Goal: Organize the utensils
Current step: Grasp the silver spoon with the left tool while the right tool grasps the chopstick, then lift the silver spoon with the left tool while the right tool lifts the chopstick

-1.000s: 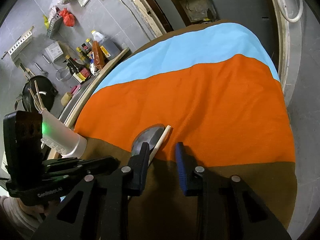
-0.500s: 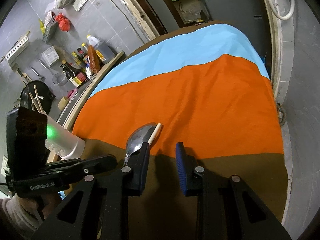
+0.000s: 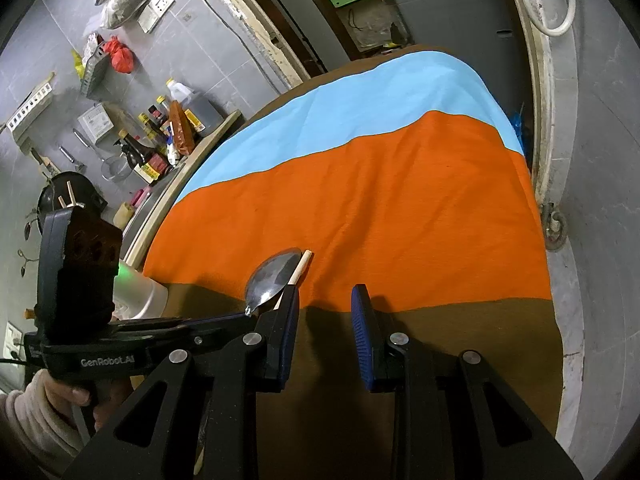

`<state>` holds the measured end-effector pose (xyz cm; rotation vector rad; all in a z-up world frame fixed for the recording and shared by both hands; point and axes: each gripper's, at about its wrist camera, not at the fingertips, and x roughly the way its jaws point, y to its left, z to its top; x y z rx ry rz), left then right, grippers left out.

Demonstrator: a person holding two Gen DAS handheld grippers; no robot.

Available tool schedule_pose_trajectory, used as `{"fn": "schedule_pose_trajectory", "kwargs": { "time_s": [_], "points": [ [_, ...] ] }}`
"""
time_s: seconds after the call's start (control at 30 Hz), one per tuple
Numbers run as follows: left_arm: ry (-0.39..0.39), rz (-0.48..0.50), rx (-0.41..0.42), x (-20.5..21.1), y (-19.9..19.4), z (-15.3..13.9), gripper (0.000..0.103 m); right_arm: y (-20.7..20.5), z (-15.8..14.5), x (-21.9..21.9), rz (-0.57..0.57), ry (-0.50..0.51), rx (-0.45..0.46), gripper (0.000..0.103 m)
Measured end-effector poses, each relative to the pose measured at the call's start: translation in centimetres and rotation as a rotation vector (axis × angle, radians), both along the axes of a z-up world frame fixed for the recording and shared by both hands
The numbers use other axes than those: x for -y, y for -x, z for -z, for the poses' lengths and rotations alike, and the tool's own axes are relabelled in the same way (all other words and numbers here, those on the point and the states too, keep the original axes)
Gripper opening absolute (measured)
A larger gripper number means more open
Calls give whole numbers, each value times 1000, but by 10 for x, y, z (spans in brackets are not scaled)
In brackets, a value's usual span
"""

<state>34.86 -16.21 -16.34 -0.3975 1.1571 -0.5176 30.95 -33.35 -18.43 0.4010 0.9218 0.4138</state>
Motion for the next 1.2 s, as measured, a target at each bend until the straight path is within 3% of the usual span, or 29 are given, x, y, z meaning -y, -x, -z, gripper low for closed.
{"fn": "schedule_pose_trajectory", "kwargs": {
  "time_s": [0.27, 0.67, 1.1, 1.2],
  "points": [
    [-87, -22, 47, -1, 7, -11, 4, -1, 1, -4, -17, -5, -9, 24],
    [-141, -85, 57, -36, 20, -15, 4, -10, 0, -29, -126, -5, -19, 24],
    [-169, -122, 45, -52, 31, -16, 5, -23, 10, -45, -136, 29, -143, 20],
    [-165, -115, 22, -53, 29, -16, 5, -26, 9, -54, -148, 83, -165, 20]
  ]
}}
